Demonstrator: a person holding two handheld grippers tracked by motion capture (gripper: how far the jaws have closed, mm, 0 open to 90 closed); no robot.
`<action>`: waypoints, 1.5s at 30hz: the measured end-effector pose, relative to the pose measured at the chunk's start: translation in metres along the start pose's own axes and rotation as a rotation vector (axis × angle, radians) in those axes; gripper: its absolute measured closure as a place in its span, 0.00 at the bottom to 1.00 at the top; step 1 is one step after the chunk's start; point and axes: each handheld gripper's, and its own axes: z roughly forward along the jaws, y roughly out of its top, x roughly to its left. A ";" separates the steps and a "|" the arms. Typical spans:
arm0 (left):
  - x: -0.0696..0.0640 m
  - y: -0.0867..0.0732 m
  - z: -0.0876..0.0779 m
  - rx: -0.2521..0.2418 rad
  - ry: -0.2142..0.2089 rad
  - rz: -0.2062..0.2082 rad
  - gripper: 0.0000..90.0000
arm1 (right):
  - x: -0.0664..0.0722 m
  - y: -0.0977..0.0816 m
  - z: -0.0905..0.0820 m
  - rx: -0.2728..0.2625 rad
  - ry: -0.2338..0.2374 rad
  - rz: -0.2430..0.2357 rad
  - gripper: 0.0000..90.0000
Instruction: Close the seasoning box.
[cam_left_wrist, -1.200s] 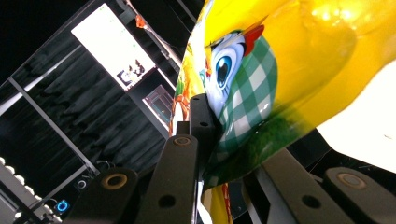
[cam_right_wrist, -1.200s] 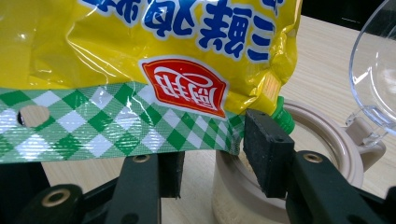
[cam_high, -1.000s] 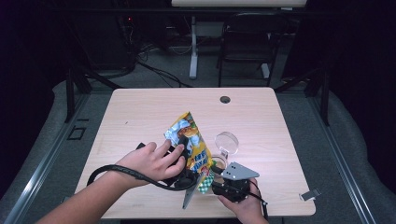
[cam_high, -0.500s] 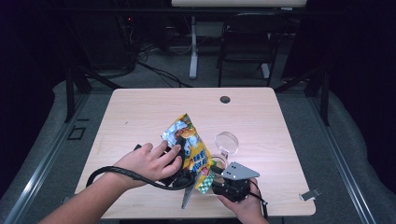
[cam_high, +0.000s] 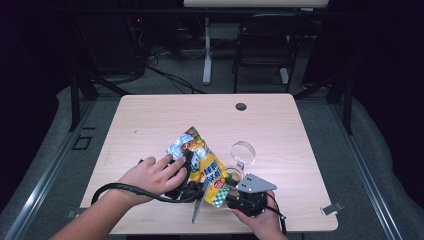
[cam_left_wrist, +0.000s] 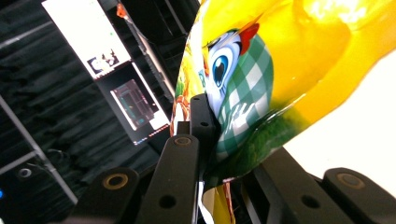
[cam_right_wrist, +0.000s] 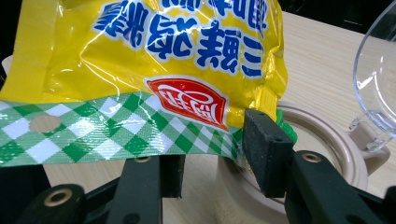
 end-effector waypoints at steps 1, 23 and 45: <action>-0.001 0.000 0.000 -0.002 -0.006 -0.012 0.96 | 0.000 0.000 0.000 0.001 0.001 -0.002 0.67; -0.026 -0.005 0.008 -0.017 -0.103 -0.169 0.96 | 0.002 0.000 0.001 0.007 0.003 -0.022 0.67; -0.031 -0.006 0.010 -0.014 -0.113 -0.218 0.96 | 0.012 0.003 -0.003 0.029 -0.054 -0.210 0.84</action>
